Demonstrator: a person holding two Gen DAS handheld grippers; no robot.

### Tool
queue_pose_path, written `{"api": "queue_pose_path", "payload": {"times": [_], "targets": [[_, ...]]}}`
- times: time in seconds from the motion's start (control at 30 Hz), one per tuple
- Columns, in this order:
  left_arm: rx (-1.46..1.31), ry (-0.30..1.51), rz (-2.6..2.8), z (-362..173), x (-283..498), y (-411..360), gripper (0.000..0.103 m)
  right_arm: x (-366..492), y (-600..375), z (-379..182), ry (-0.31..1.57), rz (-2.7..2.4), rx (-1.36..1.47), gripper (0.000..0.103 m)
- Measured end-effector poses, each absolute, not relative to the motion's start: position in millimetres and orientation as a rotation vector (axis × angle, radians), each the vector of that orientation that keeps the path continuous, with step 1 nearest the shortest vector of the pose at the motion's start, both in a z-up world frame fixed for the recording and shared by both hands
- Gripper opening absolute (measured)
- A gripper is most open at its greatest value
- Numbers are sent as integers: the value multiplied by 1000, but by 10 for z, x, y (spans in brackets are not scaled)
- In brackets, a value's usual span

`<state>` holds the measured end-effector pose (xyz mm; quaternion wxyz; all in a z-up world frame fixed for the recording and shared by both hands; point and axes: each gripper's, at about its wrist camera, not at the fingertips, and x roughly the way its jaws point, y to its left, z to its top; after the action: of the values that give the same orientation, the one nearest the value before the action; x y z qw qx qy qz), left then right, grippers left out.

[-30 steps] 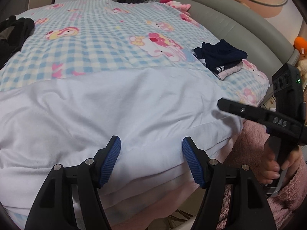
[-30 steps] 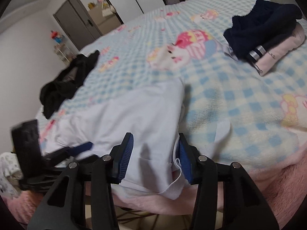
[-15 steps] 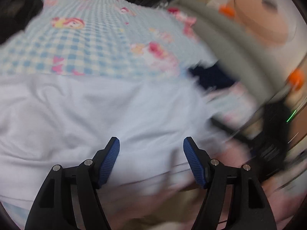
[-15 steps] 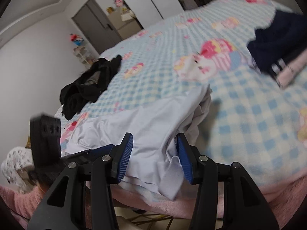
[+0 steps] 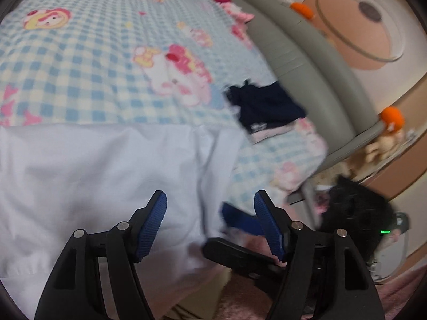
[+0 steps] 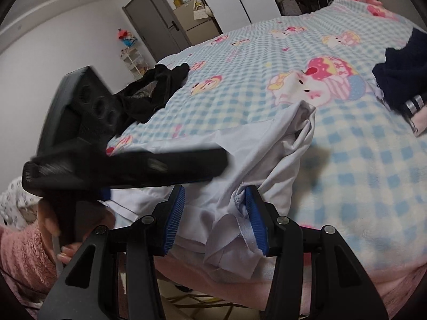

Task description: Fold clothes

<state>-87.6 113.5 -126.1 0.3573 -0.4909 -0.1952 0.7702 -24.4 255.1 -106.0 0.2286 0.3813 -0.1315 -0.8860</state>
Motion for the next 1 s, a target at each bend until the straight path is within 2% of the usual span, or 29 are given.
{"api": "queue_pose_path", "payload": {"times": [0.03,0.1,0.17,0.2,0.23,0.5,0.63,0.73,0.77,0.83,0.87,0.9,1.0], "targets": [[-1289,-470,2016,-1292,-876,1165,56,-247,2559,-1068,-354,-2435,1063,52],[-1331,-419,2067,-1343,-886,1184,33,-244,2571,-1097,-324,-2439,1093,52],[-1376,-385,2108,-1382,-924,1173,23,-206,2605,-1093,-277,-2488,1100,52],[-1388,-391,2123,-1400,-942,1140,14,-181,2674,-1063,-300,-2511,1085,52],[-1400,-396,2137,-1418,-961,1106,11,-157,2745,-1032,-324,-2535,1069,52],[-1407,-417,2147,-1475,-976,1011,11,-103,3497,-1023,-720,-2774,1049,54],[-1358,-392,2153,-1361,-927,1052,11,-230,3564,-1190,-724,-2784,1236,56],[-1267,-369,2095,-1175,-841,1200,13,-273,3481,-1226,-642,-2795,1305,56],[-1241,-357,2069,-1115,-817,1263,16,-291,3442,-1209,-605,-2787,1296,56],[-1234,-331,2039,-1063,-812,1399,28,-305,3357,-1178,-575,-2732,1257,56],[-1249,-349,2020,-1090,-837,1429,40,-305,3316,-1166,-556,-2711,1239,56],[-1264,-367,2001,-1117,-862,1459,45,-311,3273,-1175,-534,-2694,1238,56],[-1311,-420,1959,-1225,-918,1502,45,-331,3180,-1200,-499,-2645,1227,56]]}}
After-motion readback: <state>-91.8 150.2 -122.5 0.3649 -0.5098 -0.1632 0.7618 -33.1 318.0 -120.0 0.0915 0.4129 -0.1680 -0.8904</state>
